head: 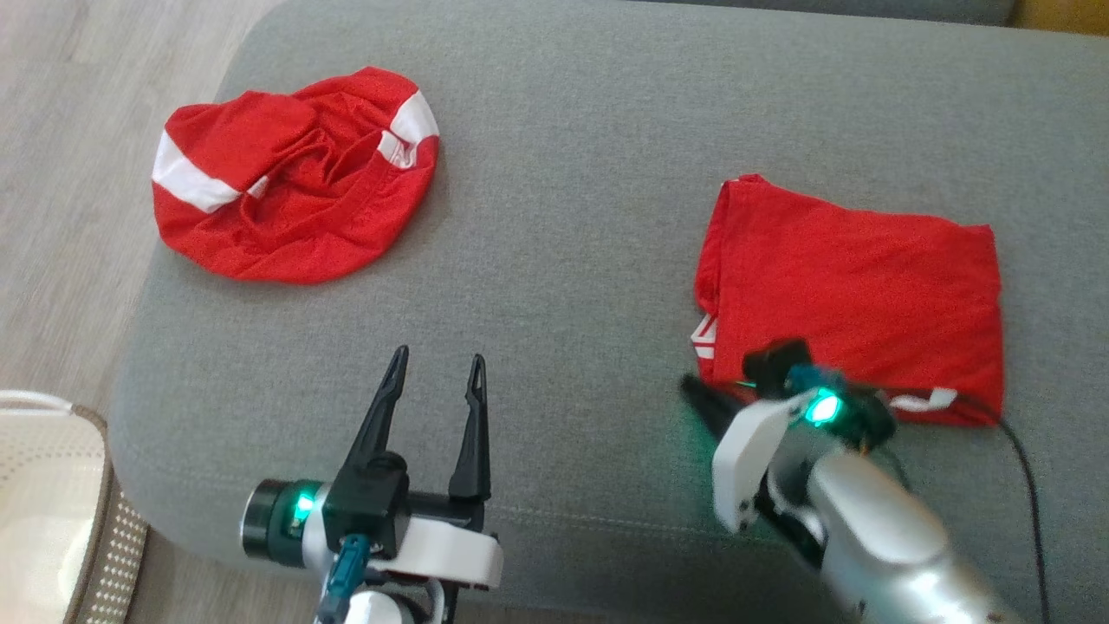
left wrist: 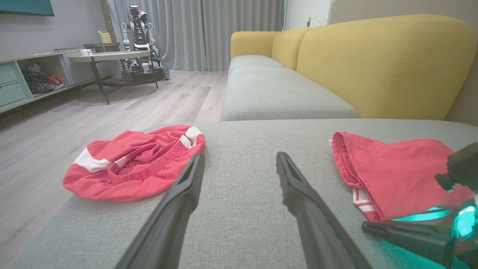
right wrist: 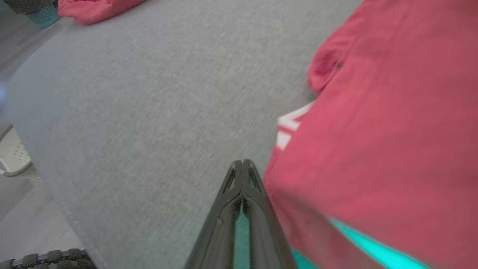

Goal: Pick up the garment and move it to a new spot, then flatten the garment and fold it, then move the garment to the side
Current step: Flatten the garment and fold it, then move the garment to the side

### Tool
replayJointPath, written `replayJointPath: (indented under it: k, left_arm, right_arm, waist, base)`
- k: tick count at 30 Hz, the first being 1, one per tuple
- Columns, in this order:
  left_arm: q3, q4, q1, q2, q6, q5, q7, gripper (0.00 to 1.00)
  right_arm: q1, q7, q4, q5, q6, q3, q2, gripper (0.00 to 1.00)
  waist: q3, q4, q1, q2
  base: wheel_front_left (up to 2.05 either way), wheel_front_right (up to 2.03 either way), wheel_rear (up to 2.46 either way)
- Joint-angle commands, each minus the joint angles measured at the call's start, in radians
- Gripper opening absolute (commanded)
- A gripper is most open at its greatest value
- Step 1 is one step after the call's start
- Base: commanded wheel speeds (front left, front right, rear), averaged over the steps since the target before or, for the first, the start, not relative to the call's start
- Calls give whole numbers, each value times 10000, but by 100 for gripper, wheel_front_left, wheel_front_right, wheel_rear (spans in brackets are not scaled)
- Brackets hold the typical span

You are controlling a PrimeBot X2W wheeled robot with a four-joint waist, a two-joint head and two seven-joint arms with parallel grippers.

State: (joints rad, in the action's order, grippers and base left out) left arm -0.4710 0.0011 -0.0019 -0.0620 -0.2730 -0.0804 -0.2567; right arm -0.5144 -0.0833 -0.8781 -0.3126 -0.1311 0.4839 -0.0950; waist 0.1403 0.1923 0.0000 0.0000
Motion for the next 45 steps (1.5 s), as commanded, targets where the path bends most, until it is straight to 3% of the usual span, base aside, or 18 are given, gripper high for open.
replayJointPath:
  k: [1, 3, 4, 5, 6, 11, 15, 17, 25, 33, 45]
  left_arm:
    - [290, -316, -323, 83, -52, 91, -51, 100]
    - [355, -322, -234, 87, -84, 91, -51, 100]
    - [386, -331, -195, 88, -94, 91, -51, 100]
    - [426, -344, -153, 88, -109, 90, -51, 100]
    - [483, -354, -108, 88, -124, 82, -51, 100]
    - [785, -468, 62, 41, -166, 46, -51, 100]
    - [1106, -668, 274, 16, -247, 35, -51, 100]
    - [1343, -684, 445, -13, -282, 25, -51, 100]
    - [1853, -778, 933, -134, -235, 84, -51, 100]
    - [2184, -848, 1480, -153, -133, 263, -51, 100]
    - [2354, -792, 1650, -69, 15, 419, -51, 100]
  right_arm:
    - [252, -27, 303, -513, 4, 523, 173, 0]
    - [634, -306, 754, -1357, 4, 1143, 155, 0]
    - [708, -561, 946, -1544, 4, 1223, 70, 19]
    - [758, -880, 1158, -1672, 4, 1254, -31, 73]
    - [790, -1163, 1369, -1732, 4, 1238, -151, 100]
    - [929, -1736, 2535, -1482, 4, 901, -699, 100]
    - [1434, -1778, 4365, -693, 4, -725, -1155, 100]
    - [2261, -1781, 5599, -64, 4, -2364, -971, 100]
    - [3932, -1783, 7199, 1049, 4, -4214, -430, 100]
    - [4915, -1783, 7809, 1512, 4, -4715, -101, 100]
    - [5143, -1784, 7586, 1681, 4, -4874, 58, 100]
  waist:
    - [-54, -52, 0, 0]
    - [-178, -200, 0, 0]
    - [-228, -277, 0, 0]
    - [-271, -361, 0, 0]
    - [-324, -457, 0, 0]
    - [-570, -906, 0, 0]
    - [-827, -1342, 0, 0]
    - [-1063, -1574, 0, 0]
    - [-1441, -2029, 0, 0]
    - [-1543, -2176, 0, 0]
    - [-1731, -1969, 0, 0]
  base:
    - [0, 0, 0]
    - [0, 0, 0]
    - [0, 0, 0]
    - [0, 0, 0]
    - [0, 0, 0]
    - [0, 0, 0]
    - [0, 0, 0]
    - [0, 0, 0]
    - [0, 0, 0]
    - [0, 0, 0]
    - [0, 0, 0]
